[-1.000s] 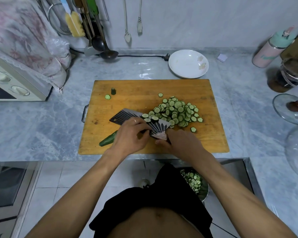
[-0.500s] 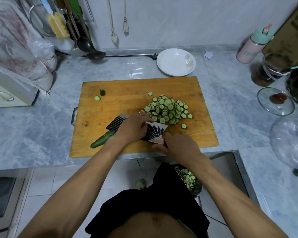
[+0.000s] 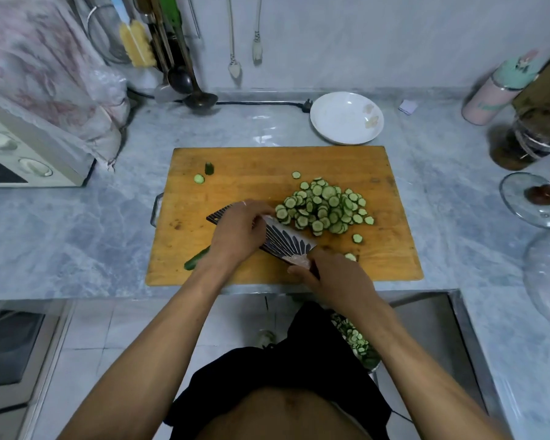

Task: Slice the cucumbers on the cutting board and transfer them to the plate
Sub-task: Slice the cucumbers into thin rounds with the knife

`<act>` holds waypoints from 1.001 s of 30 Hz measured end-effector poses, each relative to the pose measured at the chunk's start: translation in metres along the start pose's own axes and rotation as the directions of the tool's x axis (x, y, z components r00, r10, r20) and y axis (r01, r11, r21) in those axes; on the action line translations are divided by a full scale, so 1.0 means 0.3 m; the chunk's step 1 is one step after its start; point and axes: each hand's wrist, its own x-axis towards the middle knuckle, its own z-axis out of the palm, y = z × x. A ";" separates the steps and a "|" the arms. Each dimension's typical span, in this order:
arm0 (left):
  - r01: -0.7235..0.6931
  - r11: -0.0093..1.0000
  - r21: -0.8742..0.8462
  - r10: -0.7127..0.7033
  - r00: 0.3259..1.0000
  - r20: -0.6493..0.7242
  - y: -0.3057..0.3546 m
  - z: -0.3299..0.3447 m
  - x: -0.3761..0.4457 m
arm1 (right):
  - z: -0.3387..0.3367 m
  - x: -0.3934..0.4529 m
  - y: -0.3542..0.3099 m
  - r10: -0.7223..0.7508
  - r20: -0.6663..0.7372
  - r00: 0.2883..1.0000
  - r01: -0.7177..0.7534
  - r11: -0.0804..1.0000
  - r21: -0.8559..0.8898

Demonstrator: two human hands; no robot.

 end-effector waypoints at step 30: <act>0.291 0.952 0.099 -0.256 0.929 -0.267 -0.215 0.075 -0.214 | 0.072 0.044 -0.127 0.146 0.373 0.916 -0.368 0.675 0.639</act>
